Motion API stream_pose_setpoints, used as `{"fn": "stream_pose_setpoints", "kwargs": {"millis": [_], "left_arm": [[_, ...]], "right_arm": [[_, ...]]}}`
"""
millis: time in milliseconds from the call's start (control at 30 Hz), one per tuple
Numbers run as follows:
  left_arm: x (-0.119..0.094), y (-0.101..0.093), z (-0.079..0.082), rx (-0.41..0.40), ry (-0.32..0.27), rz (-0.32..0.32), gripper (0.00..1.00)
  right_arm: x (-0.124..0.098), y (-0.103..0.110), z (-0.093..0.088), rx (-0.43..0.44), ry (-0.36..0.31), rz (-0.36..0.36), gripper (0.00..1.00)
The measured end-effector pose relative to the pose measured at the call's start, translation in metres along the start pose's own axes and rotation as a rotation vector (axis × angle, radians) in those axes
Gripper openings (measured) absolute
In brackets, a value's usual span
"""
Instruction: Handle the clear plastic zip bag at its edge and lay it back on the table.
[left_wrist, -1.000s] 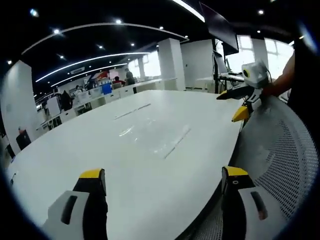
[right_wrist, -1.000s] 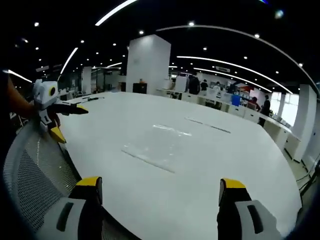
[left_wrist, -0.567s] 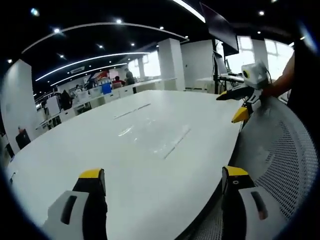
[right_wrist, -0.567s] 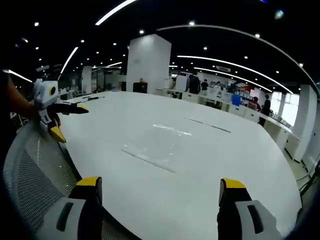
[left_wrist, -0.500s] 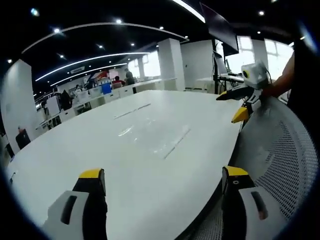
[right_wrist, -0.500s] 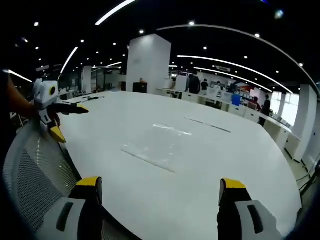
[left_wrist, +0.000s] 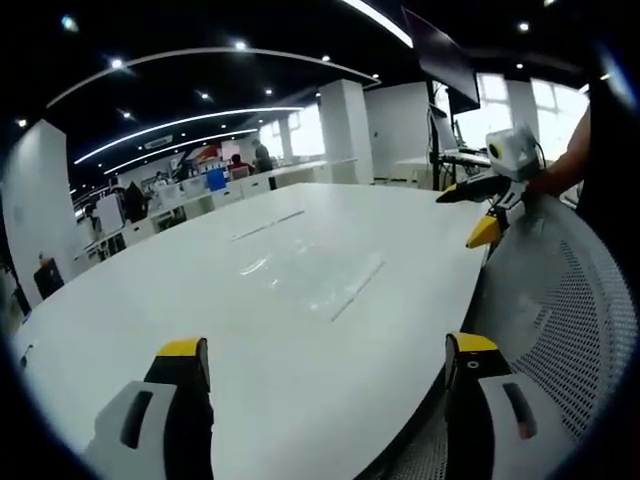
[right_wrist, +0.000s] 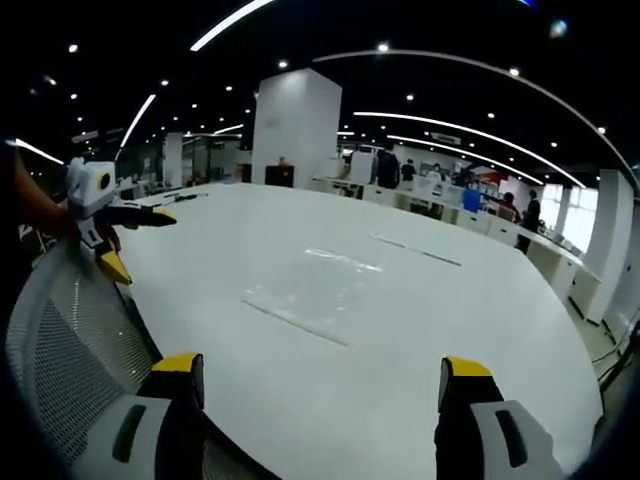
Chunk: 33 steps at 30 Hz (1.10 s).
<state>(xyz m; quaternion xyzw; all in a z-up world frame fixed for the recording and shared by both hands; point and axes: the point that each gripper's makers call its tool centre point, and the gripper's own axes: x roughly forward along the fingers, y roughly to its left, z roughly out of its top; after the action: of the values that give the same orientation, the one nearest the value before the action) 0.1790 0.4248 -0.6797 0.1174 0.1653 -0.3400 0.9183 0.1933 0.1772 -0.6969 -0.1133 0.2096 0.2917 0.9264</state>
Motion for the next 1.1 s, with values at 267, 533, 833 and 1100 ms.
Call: {"fn": "stream_pose_setpoints", "kwargs": {"millis": [267,533,833,1100], "left_arm": [[-0.0002,-0.0012,0.0006,-0.002,0.0,-0.001,0.99],[0.0003,-0.0026,0.0006,0.003,0.003,-0.004,0.99],[0.0009,-0.0028,0.0007,0.013,0.005,-0.007,0.99],[0.0013,-0.0035,0.0,0.018,0.011,-0.011,0.99]], "right_arm": [[-0.0007,-0.0006,0.0006,0.0,-0.005,-0.003,0.99],[-0.0011,-0.0019,-0.0004,0.001,-0.006,-0.007,0.99],[-0.0013,-0.003,0.001,0.004,-0.011,-0.011,0.99],[-0.0013,-0.0041,0.001,0.005,-0.013,-0.013,0.99]]}}
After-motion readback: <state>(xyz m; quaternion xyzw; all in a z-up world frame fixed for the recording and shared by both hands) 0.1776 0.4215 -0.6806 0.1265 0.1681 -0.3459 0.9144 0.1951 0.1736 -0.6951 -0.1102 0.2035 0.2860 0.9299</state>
